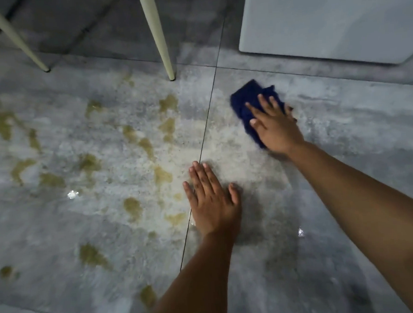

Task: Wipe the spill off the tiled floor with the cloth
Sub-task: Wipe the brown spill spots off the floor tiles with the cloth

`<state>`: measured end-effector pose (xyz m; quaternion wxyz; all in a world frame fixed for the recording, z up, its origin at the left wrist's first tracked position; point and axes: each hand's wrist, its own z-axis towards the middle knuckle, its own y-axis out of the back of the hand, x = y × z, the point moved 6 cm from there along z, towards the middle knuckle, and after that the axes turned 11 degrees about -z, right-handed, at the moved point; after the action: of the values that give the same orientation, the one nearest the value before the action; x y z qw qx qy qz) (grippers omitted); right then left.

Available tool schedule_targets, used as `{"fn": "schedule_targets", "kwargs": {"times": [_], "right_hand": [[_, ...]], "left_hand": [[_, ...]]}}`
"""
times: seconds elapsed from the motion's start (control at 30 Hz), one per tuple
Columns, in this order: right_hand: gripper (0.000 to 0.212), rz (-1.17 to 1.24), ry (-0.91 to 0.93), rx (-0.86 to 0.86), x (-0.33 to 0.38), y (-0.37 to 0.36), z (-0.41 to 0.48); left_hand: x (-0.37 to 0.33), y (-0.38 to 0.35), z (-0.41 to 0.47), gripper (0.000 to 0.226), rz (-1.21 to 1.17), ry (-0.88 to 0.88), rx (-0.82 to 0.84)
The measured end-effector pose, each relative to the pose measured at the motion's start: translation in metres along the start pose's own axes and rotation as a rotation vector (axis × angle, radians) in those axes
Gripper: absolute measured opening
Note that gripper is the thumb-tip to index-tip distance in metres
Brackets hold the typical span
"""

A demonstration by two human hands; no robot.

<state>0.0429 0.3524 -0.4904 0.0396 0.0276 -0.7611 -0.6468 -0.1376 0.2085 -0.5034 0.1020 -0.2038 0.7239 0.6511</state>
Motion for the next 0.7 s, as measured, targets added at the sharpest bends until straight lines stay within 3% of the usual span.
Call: {"fn": "schedule_targets", "kwargs": {"times": [0.07,0.17,0.3,0.4,0.5,0.6,0.7], "right_hand": [[0.049,0.015,-0.036,0.005,-0.015,-0.008,-0.025],[0.058,0.008,0.159,0.101,0.034,-0.021,-0.068],[0.049,0.004,0.244,0.052,0.095,0.002,-0.016],[0.048,0.030,0.127,-0.021,0.084,0.012,0.035],[0.049,0.027,-0.098,-0.090,0.012,0.007,0.044],[0.051,0.068,-0.439,-0.069,-0.065,-0.004,-0.001],[0.052,0.075,-0.534,-0.041,-0.056,-0.018,-0.066]], "left_hand": [[0.002,-0.002,0.001,0.075,0.018,0.012,0.035],[0.009,-0.001,-0.012,0.076,0.031,0.022,0.085],[0.000,0.020,0.022,0.077,0.057,-0.067,0.015],[-0.012,0.017,0.047,0.077,0.026,-0.120,0.043],[-0.019,0.009,0.050,0.077,0.016,-0.173,0.012],[-0.023,-0.003,0.047,0.079,-0.014,-0.183,0.001],[-0.021,-0.007,0.041,0.079,-0.027,-0.154,0.017]]}}
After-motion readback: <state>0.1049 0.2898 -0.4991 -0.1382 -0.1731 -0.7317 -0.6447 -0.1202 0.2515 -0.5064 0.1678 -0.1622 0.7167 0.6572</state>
